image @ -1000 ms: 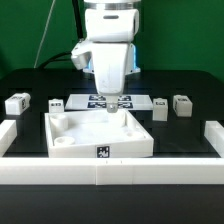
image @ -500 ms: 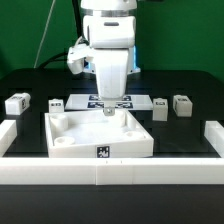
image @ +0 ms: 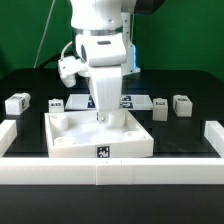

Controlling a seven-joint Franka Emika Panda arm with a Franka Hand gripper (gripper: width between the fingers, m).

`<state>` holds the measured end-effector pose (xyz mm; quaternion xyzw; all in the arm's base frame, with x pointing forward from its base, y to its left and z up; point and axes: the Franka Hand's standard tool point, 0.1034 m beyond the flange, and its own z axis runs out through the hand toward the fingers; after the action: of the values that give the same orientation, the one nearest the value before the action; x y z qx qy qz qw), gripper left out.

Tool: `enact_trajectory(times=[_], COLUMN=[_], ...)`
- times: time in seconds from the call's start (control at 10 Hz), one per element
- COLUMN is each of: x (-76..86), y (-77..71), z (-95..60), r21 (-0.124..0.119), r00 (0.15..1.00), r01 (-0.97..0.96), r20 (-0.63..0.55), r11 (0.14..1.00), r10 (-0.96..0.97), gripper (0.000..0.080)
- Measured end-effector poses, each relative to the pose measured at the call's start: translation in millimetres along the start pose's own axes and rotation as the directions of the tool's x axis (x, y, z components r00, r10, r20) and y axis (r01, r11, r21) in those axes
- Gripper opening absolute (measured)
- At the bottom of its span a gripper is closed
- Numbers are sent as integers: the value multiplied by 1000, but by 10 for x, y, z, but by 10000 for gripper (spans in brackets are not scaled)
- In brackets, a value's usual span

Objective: Assemble one leg

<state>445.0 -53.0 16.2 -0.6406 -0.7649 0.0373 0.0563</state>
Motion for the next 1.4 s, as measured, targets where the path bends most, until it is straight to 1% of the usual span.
enact_trajectory(times=[0.1, 0.3, 0.4, 0.5, 0.6, 0.7, 0.8, 0.9, 1.4], x=[-18, -28, -30, -29, -29, -29, -29, -33, -36], y=[-32, -23, -28, -29, -30, -31, -31, -15, -6], z=[71, 55, 62, 64, 65, 67, 67, 53, 49], r21=[12, 8, 9, 10, 10, 10, 10, 4, -1], r00=[1000, 999, 999, 999, 999, 999, 999, 999, 999], r01=[-7, -39, -39, -39, -39, -39, -39, -39, -40], r20=[-6, -5, -5, -5, -5, -6, -6, -4, -3], r11=[1000, 999, 999, 999, 999, 999, 999, 999, 999], r10=[7, 39, 39, 39, 39, 39, 39, 39, 40], gripper=[650, 641, 479, 479, 343, 161, 161, 71, 71])
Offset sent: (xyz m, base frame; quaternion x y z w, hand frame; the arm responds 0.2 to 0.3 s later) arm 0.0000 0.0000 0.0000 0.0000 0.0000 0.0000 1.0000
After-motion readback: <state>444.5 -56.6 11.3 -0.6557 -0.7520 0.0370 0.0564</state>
